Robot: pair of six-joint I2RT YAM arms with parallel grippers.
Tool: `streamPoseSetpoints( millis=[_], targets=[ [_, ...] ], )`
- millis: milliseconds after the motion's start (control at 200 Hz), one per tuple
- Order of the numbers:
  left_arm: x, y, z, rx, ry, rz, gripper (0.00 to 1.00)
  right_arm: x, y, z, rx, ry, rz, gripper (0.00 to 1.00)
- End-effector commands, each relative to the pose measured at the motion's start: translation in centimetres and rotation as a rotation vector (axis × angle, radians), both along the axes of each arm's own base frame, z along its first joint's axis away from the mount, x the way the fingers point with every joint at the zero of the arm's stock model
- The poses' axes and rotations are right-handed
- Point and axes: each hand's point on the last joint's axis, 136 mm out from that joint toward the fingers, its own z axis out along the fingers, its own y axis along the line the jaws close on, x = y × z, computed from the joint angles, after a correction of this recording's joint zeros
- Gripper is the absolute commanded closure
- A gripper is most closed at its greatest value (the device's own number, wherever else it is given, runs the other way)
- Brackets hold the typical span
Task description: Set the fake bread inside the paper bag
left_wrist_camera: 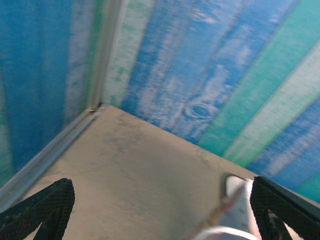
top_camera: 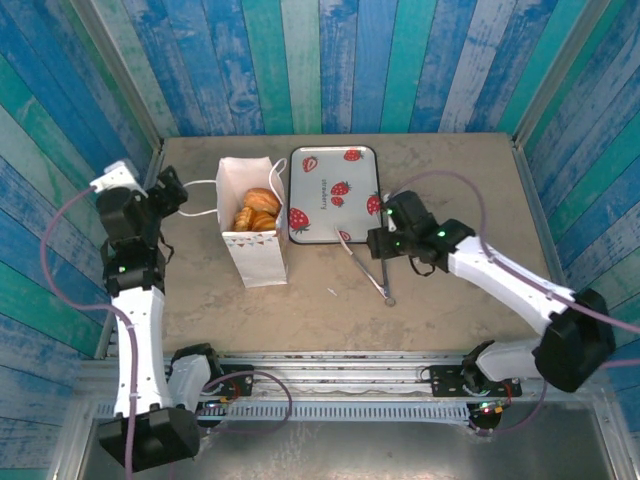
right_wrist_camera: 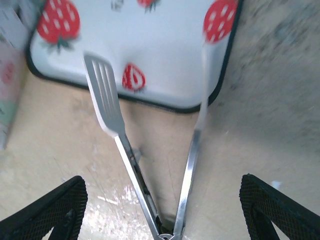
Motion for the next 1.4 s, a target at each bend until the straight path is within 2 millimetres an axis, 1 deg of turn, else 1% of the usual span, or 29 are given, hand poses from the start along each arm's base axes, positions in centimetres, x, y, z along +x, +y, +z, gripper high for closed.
streamPoseSetpoints(
  millis=[0, 65, 105, 155, 235, 285, 366, 376, 416, 486, 611, 696, 801, 887, 1002, 1062, 1147, 1237, 1297, 1317, 1397],
  targets=[
    [-0.1, 1.7, -0.5, -0.021, -0.005, 0.041, 0.06, 0.7, -3.5, 2.9, -0.02, -0.077, -0.072, 0.15],
    [0.3, 2.2, -2.0, -0.023, 0.028, 0.054, 0.06, 1.1, -5.5, 4.0, -0.011, -0.118, -0.121, 0.12],
    [0.6, 2.5, -3.1, -0.028, 0.047, 0.063, 0.06, 1.2, -6.8, 4.2, -0.011, -0.134, -0.155, 0.1],
    [0.7, 3.1, -5.1, -0.045, 0.077, 0.094, 0.06, 1.4, -8.5, 4.4, -0.009, -0.157, -0.2, 0.07],
    [0.4, 4.1, -8.3, -0.066, 0.112, 0.159, 0.06, 1.5, -11.0, 4.2, -0.008, -0.188, -0.266, 0.05],
    [0.4, 4.0, -9.7, -0.063, 0.106, 0.151, 0.06, 1.5, -12.4, 3.7, -0.015, -0.206, -0.305, 0.0],
    [0.3, 3.6, -11.6, -0.069, 0.096, 0.136, 0.06, 1.5, -14.6, 3.2, -0.035, -0.246, -0.378, 0.0],
    [0.3, 3.5, -11.8, -0.072, 0.094, 0.133, 0.06, 1.6, -14.9, 3.4, -0.035, -0.259, -0.39, 0.0],
    [0.3, 3.4, -12.6, -0.085, 0.093, 0.129, 0.06, 1.7, -16.1, 3.1, -0.048, -0.286, -0.436, 0.0],
    [0.5, 3.1, -14.1, -0.095, 0.125, 0.126, 0.06, 1.9, -17.7, 2.3, -0.065, -0.337, -0.491, 0.0],
    [1.4, 2.3, -16.2, -0.08, 0.184, 0.119, 0.06, 2.4, -19.6, 0.3, -0.116, -0.409, -0.543, 0.0],
    [2.2, 1.4, -17.2, -0.06, 0.195, 0.102, 0.06, 2.8, -21.0, -1.0, -0.166, -0.411, -0.577, 0.0],
    [3.1, 0.2, -18.1, -0.037, 0.195, 0.071, 0.06, 3.6, -22.0, -2.8, -0.188, -0.383, -0.594, 0.0],
    [3.5, -0.4, -18.4, -0.035, 0.174, 0.047, 0.06, 4.4, -22.3, -3.8, -0.206, -0.396, -0.588, 0.0],
    [3.9, -1.6, -18.1, 0.008, 0.125, 0.016, 0.06, 5.5, -21.9, -3.9, -0.189, -0.479, -0.558, 0.0],
    [4.0, -2.2, -18.1, 0.036, 0.112, 0.004, 0.06, 6.1, -21.6, -3.6, -0.167, -0.534, -0.545, 0.0],
    [4.3, -3.1, -18.3, 0.077, 0.097, -0.024, 0.06, 6.8, -21.0, -3.7, -0.141, -0.581, -0.52, 0.0],
    [4.5, -3.7, -18.3, 0.142, 0.073, -0.044, 0.06, 7.8, -20.6, -3.9, -0.184, -0.575, -0.461, 0.0],
    [4.4, -4.2, -18.0, 0.174, 0.027, -0.062, 0.06, 8.1, -20.5, -3.4, -0.187, -0.646, -0.446, 0.0],
    [4.4, -4.3, -17.8, 0.183, 0.01, -0.067, 0.06, 8.2, -20.6, -3.5, -0.182, -0.651, -0.447, 0.0],
    [4.4, -4.5, -18.0, 0.232, -0.002, -0.082, 0.06, 8.5, -20.4, -5.0, -0.172, -0.63, -0.427, 0.0]
  ],
)
